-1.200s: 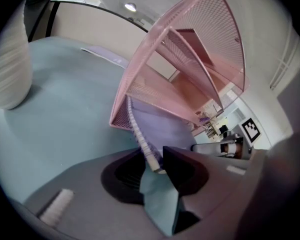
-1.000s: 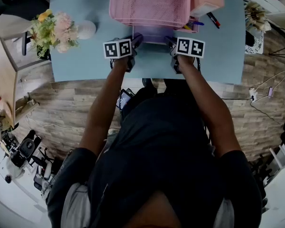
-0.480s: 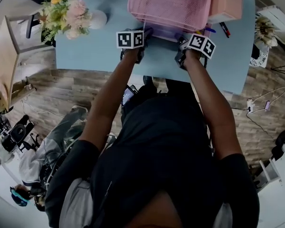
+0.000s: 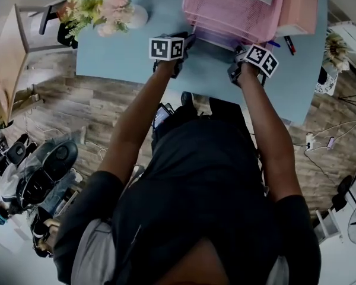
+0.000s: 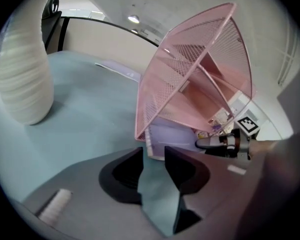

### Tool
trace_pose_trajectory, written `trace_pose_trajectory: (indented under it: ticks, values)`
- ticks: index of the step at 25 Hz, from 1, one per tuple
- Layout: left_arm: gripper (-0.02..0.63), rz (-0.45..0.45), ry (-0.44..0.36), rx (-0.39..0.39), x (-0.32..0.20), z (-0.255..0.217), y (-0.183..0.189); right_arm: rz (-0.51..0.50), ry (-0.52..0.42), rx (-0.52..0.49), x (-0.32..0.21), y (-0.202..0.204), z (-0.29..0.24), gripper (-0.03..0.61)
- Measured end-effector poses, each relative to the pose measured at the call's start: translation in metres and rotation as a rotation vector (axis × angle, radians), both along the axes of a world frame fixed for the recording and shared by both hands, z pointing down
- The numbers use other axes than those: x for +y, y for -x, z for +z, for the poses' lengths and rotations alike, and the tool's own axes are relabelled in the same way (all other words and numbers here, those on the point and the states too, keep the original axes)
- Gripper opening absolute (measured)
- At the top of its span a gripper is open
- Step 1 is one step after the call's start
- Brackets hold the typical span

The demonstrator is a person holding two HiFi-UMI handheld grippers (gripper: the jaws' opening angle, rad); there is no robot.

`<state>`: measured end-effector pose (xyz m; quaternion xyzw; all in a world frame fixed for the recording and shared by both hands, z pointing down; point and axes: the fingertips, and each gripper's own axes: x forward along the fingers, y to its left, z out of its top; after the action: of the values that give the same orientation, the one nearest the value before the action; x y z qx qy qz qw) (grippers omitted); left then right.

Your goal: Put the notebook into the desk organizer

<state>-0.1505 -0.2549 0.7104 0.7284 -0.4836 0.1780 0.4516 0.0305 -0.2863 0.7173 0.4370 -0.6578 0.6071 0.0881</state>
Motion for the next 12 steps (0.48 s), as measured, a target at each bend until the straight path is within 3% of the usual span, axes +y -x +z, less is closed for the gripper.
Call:
trace_pose_trajectory:
  ticks: [7, 12]
  values:
    - [0.191, 0.059, -0.06, 0.006, 0.012, -0.029, 0.015, 0.006, -0.112, 0.16, 0.009, -0.02, -0.022, 0.149]
    - [0.192, 0.075, -0.136, 0.008, 0.026, -0.067, 0.034, 0.033, -0.182, 0.099, 0.022, -0.025, -0.06, 0.147]
